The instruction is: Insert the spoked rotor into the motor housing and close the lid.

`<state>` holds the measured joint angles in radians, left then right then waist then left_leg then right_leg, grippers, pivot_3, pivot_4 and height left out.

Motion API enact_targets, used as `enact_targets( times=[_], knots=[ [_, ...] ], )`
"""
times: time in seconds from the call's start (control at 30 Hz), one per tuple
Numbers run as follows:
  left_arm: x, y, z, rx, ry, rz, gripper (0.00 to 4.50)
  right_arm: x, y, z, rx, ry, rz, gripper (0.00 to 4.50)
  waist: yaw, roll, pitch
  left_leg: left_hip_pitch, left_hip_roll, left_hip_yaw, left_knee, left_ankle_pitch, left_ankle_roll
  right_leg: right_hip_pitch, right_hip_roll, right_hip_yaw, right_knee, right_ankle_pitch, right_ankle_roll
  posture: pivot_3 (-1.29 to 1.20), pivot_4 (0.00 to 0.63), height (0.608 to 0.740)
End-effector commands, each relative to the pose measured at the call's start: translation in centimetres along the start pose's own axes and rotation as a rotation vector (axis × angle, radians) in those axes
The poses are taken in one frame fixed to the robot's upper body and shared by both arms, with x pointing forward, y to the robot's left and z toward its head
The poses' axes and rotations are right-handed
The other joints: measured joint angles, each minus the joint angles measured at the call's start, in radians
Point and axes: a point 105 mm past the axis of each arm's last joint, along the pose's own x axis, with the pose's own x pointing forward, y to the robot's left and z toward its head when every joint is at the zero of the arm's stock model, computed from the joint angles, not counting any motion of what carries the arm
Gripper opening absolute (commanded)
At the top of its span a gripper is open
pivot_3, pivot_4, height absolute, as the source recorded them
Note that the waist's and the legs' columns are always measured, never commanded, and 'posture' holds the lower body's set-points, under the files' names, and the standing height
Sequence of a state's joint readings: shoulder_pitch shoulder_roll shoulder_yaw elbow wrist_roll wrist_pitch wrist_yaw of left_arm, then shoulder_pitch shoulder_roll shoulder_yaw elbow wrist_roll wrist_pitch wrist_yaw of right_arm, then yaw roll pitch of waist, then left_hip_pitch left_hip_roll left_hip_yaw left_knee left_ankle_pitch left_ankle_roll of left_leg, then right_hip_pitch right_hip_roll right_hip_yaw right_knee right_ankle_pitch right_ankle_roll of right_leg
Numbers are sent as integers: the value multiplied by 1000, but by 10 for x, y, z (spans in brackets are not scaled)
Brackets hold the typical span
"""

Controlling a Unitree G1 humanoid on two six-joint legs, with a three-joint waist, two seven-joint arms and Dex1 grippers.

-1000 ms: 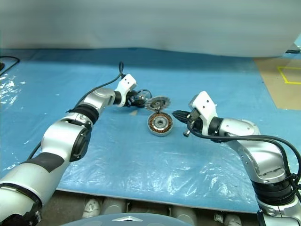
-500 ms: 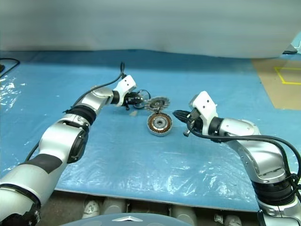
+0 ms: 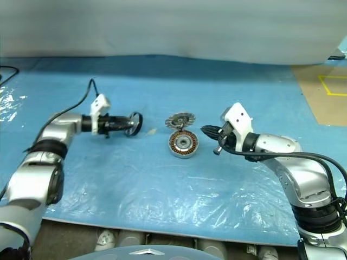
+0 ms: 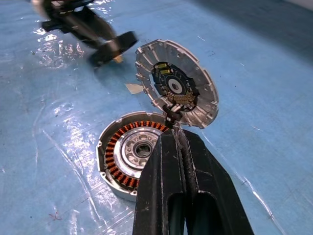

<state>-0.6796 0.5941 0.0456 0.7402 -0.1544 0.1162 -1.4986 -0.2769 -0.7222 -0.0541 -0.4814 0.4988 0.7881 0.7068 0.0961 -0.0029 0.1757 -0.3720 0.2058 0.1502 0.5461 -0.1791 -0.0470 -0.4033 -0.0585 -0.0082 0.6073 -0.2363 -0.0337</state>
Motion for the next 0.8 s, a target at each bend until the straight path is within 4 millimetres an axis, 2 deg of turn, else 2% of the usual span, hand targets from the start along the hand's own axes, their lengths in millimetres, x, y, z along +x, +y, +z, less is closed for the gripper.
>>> enact_targets(
  times=[0.03,0.17,0.43,0.6,0.67,0.73,0.8],
  knots=[
    [2,-34,39,84,-101,-118,1377,-3,-1,13,-30,-48,9,0,5,0,0,-2,0,0,0,0,0,-1,0,-2,0,0,0,0,150,740],
    [23,-63,60,74,-211,-193,1377,-1,-3,13,-26,-45,16,0,16,1,1,-5,1,-1,2,0,0,-2,-1,-4,1,-3,-5,0,150,740],
    [67,-83,73,102,-209,-329,1377,-4,-7,14,-37,-40,0,0,-2,1,1,-4,0,0,7,0,0,-2,2,-1,2,-3,-5,0,150,740],
    [103,-71,84,141,-217,-276,1377,-10,-5,13,-32,-41,-34,0,4,1,0,-5,-1,0,10,0,0,-1,2,-1,3,-2,-4,0,150,740],
    [114,-59,87,186,-199,-203,1377,-13,-4,11,-30,-37,-49,0,4,1,0,-6,-1,0,10,0,0,-1,2,-1,3,-1,-2,0,150,740],
    [122,-50,87,161,-169,-166,1377,-16,-5,9,-21,-33,-69,0,1,1,0,-6,-1,-1,11,0,1,-1,2,-2,3,0,0,0,150,740],
    [126,-49,82,159,-127,-188,1377,-18,-5,7,-13,-29,-88,0,0,1,0,-6,-1,-1,11,0,0,-2,2,-2,4,0,0,0,150,740]
  ],
)
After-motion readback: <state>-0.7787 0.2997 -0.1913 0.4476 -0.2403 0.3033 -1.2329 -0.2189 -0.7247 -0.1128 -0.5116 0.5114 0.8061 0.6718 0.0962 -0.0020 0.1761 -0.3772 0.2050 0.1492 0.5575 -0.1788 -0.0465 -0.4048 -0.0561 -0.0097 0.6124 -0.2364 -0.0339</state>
